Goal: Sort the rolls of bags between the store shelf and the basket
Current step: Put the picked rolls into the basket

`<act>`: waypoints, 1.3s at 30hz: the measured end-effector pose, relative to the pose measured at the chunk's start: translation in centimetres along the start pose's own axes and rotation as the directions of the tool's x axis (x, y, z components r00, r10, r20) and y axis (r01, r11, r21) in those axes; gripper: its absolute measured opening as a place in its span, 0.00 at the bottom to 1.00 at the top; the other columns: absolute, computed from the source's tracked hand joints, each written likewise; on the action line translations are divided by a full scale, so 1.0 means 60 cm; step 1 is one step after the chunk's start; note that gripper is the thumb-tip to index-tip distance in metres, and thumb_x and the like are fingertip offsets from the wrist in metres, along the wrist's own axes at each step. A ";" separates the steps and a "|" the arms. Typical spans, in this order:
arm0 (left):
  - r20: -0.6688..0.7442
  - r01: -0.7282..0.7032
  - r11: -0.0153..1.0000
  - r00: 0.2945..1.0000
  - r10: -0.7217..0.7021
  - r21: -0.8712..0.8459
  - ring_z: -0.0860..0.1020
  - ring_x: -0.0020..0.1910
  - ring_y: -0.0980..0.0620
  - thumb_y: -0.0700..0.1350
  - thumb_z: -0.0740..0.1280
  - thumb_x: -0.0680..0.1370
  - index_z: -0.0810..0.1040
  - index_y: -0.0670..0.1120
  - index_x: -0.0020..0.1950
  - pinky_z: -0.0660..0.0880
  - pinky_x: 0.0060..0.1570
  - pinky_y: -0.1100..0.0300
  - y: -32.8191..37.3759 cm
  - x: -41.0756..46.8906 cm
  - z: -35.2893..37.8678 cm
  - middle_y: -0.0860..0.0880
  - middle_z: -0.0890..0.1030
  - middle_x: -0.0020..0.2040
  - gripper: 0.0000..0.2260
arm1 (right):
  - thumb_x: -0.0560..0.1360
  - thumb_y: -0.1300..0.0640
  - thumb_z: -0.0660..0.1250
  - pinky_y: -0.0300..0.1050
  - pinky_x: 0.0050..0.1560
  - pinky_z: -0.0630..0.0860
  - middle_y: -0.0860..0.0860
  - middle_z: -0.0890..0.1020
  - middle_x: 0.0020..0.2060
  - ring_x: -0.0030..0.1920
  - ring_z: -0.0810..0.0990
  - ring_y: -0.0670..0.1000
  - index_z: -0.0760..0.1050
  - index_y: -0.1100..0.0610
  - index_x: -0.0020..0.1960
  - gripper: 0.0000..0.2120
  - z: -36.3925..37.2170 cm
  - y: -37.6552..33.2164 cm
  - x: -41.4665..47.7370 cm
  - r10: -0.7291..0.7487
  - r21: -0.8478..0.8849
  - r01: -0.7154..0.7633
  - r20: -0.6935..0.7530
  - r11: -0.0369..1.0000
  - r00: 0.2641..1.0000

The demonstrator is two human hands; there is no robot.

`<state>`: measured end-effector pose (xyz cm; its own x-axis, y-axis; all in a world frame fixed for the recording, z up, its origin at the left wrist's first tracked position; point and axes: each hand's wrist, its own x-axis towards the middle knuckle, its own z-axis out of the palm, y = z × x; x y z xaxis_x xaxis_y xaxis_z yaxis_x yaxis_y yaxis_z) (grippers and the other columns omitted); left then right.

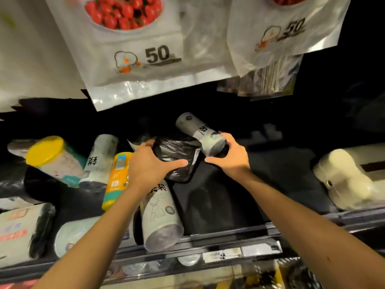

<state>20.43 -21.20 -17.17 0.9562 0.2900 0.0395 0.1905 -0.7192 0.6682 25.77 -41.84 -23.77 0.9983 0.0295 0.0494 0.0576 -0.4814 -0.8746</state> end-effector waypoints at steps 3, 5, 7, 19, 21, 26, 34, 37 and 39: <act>-0.047 -0.003 1.000 0.999 0.002 -0.006 0.79 0.53 0.50 0.63 0.78 0.55 0.77 0.46 0.59 0.74 0.51 0.58 0.006 -0.007 0.001 0.49 0.82 0.53 0.38 | 0.61 0.56 0.79 0.42 0.56 0.75 0.45 0.81 0.50 0.54 0.79 0.46 0.71 0.50 0.64 0.34 -0.001 -0.005 -0.008 -0.011 0.021 0.012 -0.030 1.000 0.999; -0.081 0.010 1.000 0.997 -0.011 -0.017 0.78 0.57 0.48 0.60 0.80 0.56 0.75 0.44 0.63 0.72 0.53 0.59 0.014 -0.014 -0.001 0.48 0.81 0.56 0.40 | 0.61 0.59 0.78 0.36 0.53 0.74 0.39 0.79 0.46 0.51 0.79 0.44 0.73 0.47 0.60 0.30 -0.003 -0.013 -0.018 -0.012 0.068 0.017 -0.063 0.998 0.998; -0.091 0.037 0.999 0.995 -0.040 -0.026 0.78 0.58 0.48 0.59 0.80 0.57 0.74 0.43 0.65 0.72 0.55 0.58 0.020 -0.023 -0.006 0.48 0.81 0.58 0.41 | 0.60 0.61 0.78 0.37 0.55 0.75 0.38 0.79 0.45 0.51 0.79 0.45 0.73 0.46 0.57 0.29 -0.005 -0.020 -0.031 0.004 0.122 0.010 -0.108 0.992 0.994; 0.081 -0.012 0.958 0.996 0.036 -0.286 0.79 0.47 0.58 0.52 0.82 0.56 0.76 0.52 0.55 0.76 0.47 0.63 0.098 -0.142 -0.090 0.56 0.81 0.48 0.30 | 0.65 0.62 0.77 0.32 0.47 0.72 0.46 0.77 0.55 0.55 0.76 0.48 0.70 0.53 0.65 0.31 -0.176 -0.133 -0.233 0.053 0.096 -0.032 -0.223 0.995 0.973; 0.111 -0.021 0.949 0.992 0.058 -0.314 0.79 0.47 0.58 0.51 0.83 0.55 0.76 0.49 0.57 0.75 0.48 0.63 0.118 -0.168 -0.103 0.56 0.80 0.48 0.33 | 0.66 0.62 0.76 0.35 0.48 0.74 0.42 0.76 0.55 0.55 0.76 0.46 0.70 0.46 0.62 0.29 -0.210 -0.162 -0.277 0.094 0.180 -0.052 -0.236 0.982 0.967; 0.201 -0.058 0.928 0.970 0.140 -0.367 0.76 0.45 0.58 0.46 0.83 0.56 0.73 0.50 0.55 0.70 0.45 0.69 0.176 -0.226 -0.126 0.57 0.78 0.45 0.32 | 0.59 0.49 0.76 0.41 0.50 0.76 0.42 0.78 0.54 0.54 0.77 0.43 0.72 0.43 0.61 0.31 -0.277 -0.216 -0.373 0.186 0.257 -0.110 -0.294 0.960 0.938; 0.350 -0.137 0.871 0.878 0.327 -0.471 0.76 0.46 0.65 0.47 0.84 0.54 0.73 0.52 0.50 0.70 0.41 0.74 0.272 -0.333 -0.109 0.59 0.78 0.46 0.30 | 0.61 0.61 0.80 0.27 0.43 0.74 0.41 0.79 0.52 0.50 0.78 0.37 0.73 0.43 0.54 0.28 -0.398 -0.217 -0.544 0.222 0.238 -0.117 -0.482 0.964 0.848; 0.430 -0.123 0.864 0.828 0.360 -0.488 0.79 0.48 0.59 0.59 0.80 0.48 0.73 0.54 0.48 0.74 0.45 0.64 0.304 -0.382 -0.090 0.54 0.81 0.47 0.33 | 0.61 0.60 0.80 0.27 0.44 0.75 0.41 0.78 0.53 0.52 0.77 0.37 0.73 0.47 0.60 0.31 -0.434 -0.205 -0.604 0.272 0.281 -0.141 -0.508 0.949 0.817; 0.469 -0.127 0.857 0.792 0.391 -0.500 0.79 0.48 0.57 0.58 0.80 0.49 0.74 0.51 0.49 0.76 0.46 0.61 0.325 -0.418 -0.075 0.52 0.82 0.47 0.33 | 0.61 0.58 0.80 0.28 0.45 0.76 0.43 0.79 0.55 0.54 0.77 0.39 0.73 0.48 0.62 0.32 -0.461 -0.195 -0.647 0.297 0.296 -0.153 -0.539 0.943 0.788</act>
<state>-0.84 -39.65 -1.77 0.9358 -0.3481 -0.0563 -0.0689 -0.3371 0.9389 -13.60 -61.58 -2.09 0.8052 -0.5917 0.0393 -0.0987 -0.1990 -0.9750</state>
